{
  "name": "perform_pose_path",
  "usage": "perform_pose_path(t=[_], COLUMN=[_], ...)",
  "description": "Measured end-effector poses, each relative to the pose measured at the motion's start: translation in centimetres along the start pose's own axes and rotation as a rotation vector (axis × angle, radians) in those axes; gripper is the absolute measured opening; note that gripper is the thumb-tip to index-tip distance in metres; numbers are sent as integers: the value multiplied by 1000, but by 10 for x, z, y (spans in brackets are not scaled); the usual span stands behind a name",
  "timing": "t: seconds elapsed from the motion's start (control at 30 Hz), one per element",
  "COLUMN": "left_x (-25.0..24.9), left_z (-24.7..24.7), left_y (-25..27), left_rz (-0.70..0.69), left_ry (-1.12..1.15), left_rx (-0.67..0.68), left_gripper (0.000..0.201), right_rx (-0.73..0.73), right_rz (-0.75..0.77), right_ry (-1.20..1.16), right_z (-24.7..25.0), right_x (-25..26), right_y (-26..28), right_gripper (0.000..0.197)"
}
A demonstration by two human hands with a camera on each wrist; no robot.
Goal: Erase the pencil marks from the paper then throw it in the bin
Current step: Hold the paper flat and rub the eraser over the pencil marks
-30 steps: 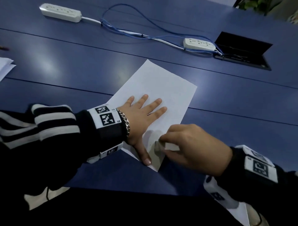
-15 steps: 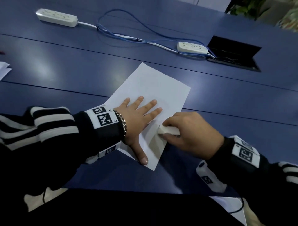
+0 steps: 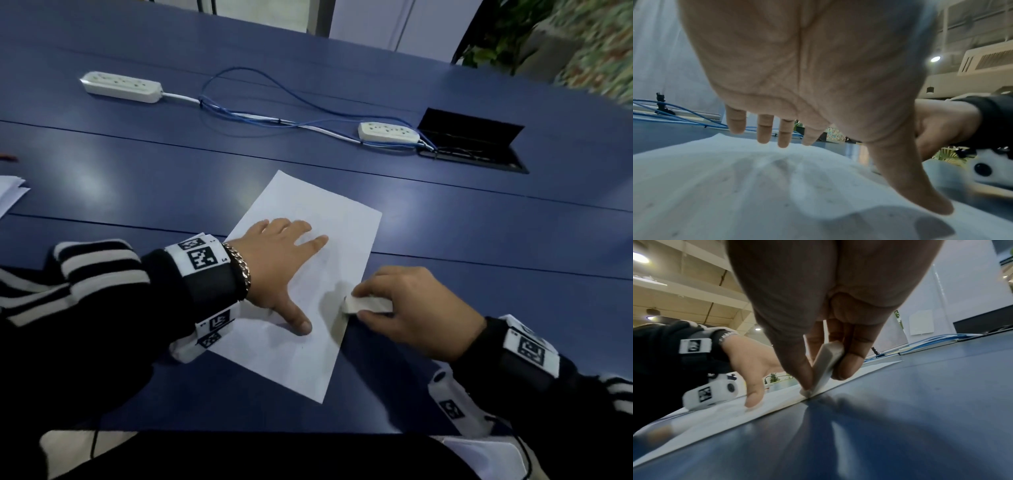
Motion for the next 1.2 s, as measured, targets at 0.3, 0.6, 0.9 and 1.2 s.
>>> perform_pose_path(t=[0.3,0.6,0.9,1.2], left_x=[-5,-7,-5,-5], left_z=[-14,-13,-16,-15], left_y=[-10,-18,-22,-22], left_rz=[9,65,65,69], left_ry=[16,25,33,27], left_rx=[140,160,189,190], left_gripper=[160,175,179,179], right_rx=[24,7,44,226], right_rz=[157,-6,77,138], right_ry=[21,143,203,194], right_z=[15,28,21,16], right_x=[15,-12,-1,19], right_y=[-28,-65,-66,-57], right_gripper=[27,34,49,27])
Point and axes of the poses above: each hand's wrist, its own y-axis away from the middle knuckle, its own z-axis out of the back of the hand, x = y × z, the point moved 5 cm from there along -y, towards the middle knuckle, and after that the axes turned 2 degrees about -y, right-handed, at the moved point
